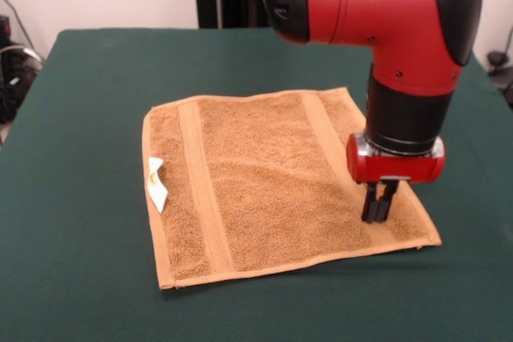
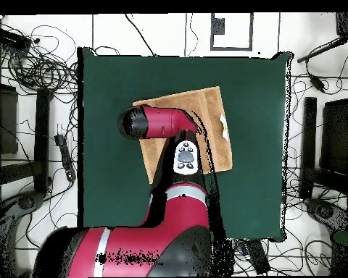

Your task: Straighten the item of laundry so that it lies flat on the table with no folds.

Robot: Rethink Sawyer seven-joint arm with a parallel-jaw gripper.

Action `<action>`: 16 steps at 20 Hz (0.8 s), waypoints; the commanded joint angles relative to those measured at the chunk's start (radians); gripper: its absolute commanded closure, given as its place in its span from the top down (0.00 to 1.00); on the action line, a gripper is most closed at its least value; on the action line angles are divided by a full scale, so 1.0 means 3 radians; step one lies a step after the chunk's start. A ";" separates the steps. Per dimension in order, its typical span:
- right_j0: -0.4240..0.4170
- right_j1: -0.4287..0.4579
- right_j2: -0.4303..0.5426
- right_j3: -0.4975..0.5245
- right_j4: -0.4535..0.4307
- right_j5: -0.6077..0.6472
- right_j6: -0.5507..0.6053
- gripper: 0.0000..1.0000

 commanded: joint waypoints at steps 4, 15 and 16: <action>0.0103 0.1144 0.0204 0.0140 -0.0216 -0.0569 0.0409 0.00; 0.0053 0.1054 0.0216 0.0303 -0.0122 -0.0660 0.0575 0.00; 0.0059 0.1055 0.0209 0.0293 -0.0133 -0.0638 0.0555 0.00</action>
